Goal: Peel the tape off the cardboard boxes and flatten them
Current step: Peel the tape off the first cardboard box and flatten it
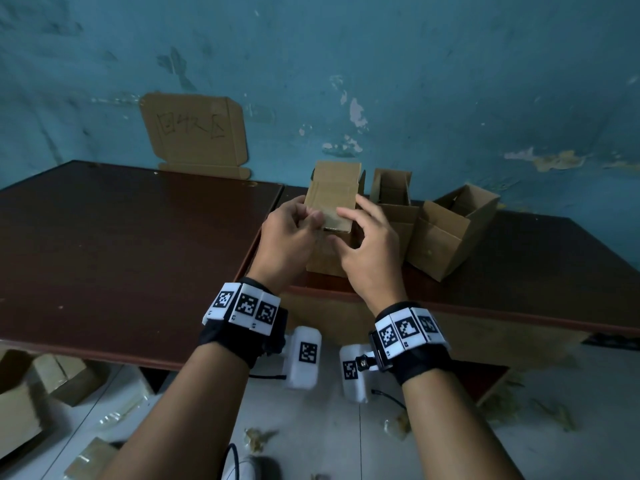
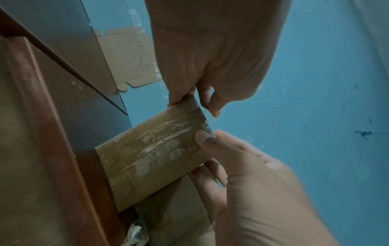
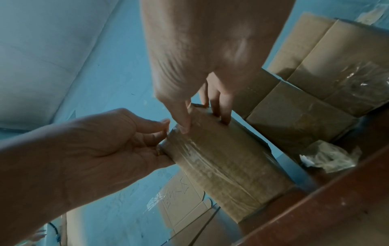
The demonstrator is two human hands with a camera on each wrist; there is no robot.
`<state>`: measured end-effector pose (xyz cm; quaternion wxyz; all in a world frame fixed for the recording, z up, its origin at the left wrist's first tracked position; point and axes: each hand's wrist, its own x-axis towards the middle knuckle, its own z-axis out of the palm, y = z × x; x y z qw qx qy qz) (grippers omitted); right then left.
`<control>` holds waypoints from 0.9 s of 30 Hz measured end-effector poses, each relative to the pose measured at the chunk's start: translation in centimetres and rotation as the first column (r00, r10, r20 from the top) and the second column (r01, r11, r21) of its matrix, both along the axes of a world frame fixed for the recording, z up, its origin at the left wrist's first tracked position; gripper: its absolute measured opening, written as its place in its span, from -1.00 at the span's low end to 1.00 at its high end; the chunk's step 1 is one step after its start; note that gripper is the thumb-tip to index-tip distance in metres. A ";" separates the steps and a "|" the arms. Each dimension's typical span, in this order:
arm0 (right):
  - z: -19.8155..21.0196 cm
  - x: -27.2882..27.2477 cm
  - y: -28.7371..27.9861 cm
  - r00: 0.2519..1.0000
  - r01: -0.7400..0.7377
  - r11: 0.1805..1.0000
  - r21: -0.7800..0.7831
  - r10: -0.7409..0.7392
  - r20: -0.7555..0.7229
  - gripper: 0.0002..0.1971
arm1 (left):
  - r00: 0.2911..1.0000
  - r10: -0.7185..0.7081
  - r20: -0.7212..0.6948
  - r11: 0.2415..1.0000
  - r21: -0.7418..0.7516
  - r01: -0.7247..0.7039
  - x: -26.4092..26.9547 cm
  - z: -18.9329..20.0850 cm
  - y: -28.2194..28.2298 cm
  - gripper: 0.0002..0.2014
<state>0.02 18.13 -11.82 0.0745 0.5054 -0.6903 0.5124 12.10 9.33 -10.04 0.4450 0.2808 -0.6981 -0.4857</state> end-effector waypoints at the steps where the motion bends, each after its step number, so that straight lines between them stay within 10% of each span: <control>1: 0.1 -0.1 0.1 1.000 -0.006 1.000 0.009 0.006 0.005 -0.51 | 0.998 -0.043 -0.050 0.999 0.026 0.044 0.2 0.1 0.1 -0.78; 16: 0.8 -0.5 0.3 0.998 -0.012 1.000 -0.004 0.012 0.056 -0.92 | 0.943 -0.228 -0.243 0.943 0.188 0.276 0.5 -0.5 -0.4 -0.93; 27: 1.0 0.0 0.4 0.998 -0.018 0.993 0.113 0.010 0.068 -0.60 | 0.977 -0.155 -0.143 0.985 0.047 0.164 -0.4 -2.3 -1.3 -0.86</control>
